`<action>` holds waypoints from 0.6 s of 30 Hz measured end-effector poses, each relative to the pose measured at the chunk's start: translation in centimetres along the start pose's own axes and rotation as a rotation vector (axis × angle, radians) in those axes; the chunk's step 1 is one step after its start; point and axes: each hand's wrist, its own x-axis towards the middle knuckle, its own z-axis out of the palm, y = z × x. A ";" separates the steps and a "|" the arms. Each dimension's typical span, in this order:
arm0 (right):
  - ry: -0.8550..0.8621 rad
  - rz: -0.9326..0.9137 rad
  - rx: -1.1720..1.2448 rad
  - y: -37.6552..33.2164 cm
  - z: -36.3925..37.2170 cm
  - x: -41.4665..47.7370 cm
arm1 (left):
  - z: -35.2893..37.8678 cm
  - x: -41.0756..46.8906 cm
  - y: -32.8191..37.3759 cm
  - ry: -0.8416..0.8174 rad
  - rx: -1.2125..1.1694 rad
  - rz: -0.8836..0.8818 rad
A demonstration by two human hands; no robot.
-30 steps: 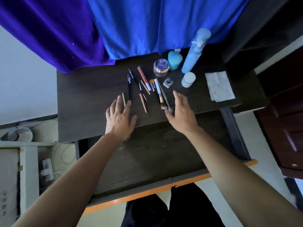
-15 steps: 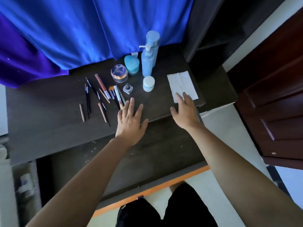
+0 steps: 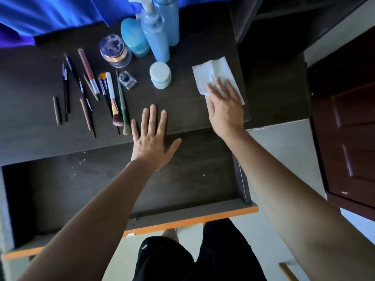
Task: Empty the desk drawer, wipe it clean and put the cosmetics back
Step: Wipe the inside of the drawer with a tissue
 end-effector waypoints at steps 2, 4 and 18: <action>0.039 -0.021 0.013 -0.2 0.0 -1.1 | 0.0 0.0 0.0 -0.011 -0.001 0.001; 0.035 -0.043 0.042 -0.7 -0.6 -3.0 | 0.1 0.0 -0.2 -0.029 0.013 0.008; -0.721 0.166 0.010 -2.7 0.3 -21.9 | 8.8 -13.5 -1.6 -0.149 -0.081 0.094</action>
